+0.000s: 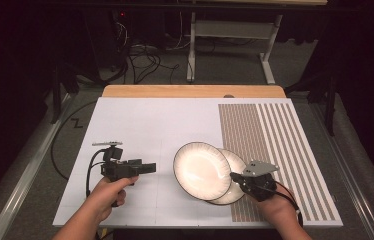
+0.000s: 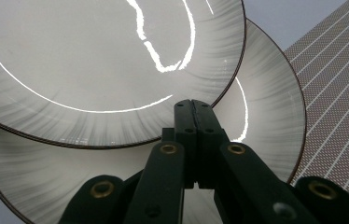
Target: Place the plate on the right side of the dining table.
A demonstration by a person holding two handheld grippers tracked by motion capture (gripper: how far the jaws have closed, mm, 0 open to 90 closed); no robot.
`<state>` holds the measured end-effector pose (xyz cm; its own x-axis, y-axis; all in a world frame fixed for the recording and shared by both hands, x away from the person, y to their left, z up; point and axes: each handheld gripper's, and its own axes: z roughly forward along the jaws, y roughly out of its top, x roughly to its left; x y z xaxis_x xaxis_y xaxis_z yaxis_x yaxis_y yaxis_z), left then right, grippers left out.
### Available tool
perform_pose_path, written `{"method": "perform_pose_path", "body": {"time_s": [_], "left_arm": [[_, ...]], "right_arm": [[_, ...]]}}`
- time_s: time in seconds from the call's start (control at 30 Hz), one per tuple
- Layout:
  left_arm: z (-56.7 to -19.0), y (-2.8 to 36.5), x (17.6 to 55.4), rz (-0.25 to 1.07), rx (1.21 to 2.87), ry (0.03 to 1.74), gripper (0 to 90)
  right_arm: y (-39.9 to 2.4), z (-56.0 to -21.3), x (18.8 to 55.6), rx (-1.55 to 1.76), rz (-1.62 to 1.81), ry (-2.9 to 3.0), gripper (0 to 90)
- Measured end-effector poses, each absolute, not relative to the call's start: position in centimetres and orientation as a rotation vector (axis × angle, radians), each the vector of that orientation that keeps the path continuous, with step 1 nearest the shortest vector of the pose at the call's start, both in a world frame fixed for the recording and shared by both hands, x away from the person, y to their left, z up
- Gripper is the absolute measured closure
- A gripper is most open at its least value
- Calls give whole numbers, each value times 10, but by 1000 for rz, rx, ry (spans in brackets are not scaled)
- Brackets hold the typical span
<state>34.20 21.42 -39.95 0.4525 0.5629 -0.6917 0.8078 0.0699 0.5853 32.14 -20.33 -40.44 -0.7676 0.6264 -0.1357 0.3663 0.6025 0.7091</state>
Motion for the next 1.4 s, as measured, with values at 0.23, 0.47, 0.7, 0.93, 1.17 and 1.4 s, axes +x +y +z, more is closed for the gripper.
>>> {"method": "perform_pose_path", "body": {"time_s": [0.23, 0.47, 0.7, 0.93, 1.17, 1.4], "left_arm": [[-401, 211, 346, -368, 1592, 1247, 6], [-401, 209, 349, -431, 1550, 1272, 7], [-402, 203, 352, -480, 1521, 1297, 9], [-404, 191, 354, -512, 1521, 1316, 16], [-405, 178, 358, -540, 1533, 1333, 29], [-407, 166, 362, -577, 1545, 1344, 64]], "right_arm": [[-203, -405, 321, 802, 967, 2460, 900], [-203, -405, 321, 801, 969, 2459, 900], [-203, -405, 322, 800, 970, 2459, 900], [-203, -405, 321, 804, 968, 2459, 900], [-203, -405, 321, 808, 966, 2460, 900], [-203, -405, 321, 808, 967, 2460, 900]]}}
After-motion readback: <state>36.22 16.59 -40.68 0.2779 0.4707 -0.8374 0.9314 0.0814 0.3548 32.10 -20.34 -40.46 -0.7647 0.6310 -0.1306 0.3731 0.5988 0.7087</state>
